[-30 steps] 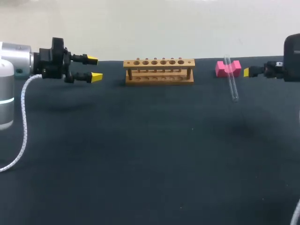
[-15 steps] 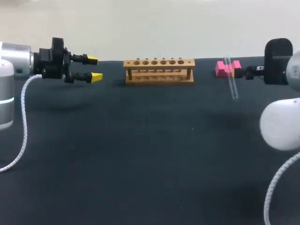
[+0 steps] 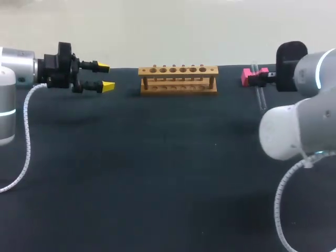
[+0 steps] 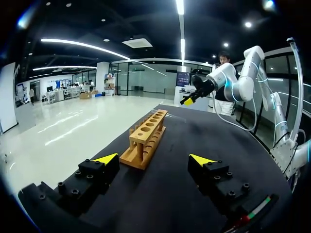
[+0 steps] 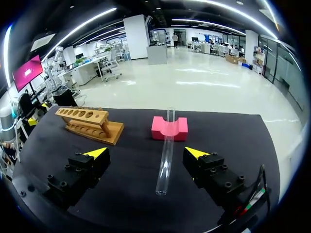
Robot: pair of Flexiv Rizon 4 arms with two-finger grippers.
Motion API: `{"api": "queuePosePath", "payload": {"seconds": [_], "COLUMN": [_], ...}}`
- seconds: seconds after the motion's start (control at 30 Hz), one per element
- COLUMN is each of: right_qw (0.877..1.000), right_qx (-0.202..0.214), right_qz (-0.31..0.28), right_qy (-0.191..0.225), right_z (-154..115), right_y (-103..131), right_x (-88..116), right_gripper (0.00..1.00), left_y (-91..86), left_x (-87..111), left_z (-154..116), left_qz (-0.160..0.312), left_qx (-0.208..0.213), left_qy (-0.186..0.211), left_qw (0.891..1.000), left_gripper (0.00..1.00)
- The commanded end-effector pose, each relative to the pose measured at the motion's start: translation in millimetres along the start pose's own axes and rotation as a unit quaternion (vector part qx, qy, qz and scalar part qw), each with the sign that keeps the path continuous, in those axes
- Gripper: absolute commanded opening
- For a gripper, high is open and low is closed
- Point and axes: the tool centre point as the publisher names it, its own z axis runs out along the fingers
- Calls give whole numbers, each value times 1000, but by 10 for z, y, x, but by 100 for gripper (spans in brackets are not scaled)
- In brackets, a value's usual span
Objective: Grasp the test tube, adjust it, and insert it.
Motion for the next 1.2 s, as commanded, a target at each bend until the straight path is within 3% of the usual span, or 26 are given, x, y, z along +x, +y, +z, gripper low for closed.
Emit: {"api": "queuePosePath", "payload": {"seconds": [0.03, 0.5, 1.2], "right_qw": [980, 980, 989], "right_qx": [201, 197, 150], "right_qz": [-4, -1, 2], "right_qy": [3, 2, 15], "right_z": [185, 578, 798], "right_y": [60, -96, -361], "right_x": [-33, 61, 154], "right_gripper": [100, 100, 100], "left_y": [-17, -17, -17], "left_x": [13, 13, 13], "left_z": [-5, -5, -5], "left_qz": [2, 2, 2], "left_qx": [-2, -2, -2], "left_qy": [-2, -2, -2], "left_qw": [1000, 1000, 1000], "left_gripper": [100, 100, 100]}}
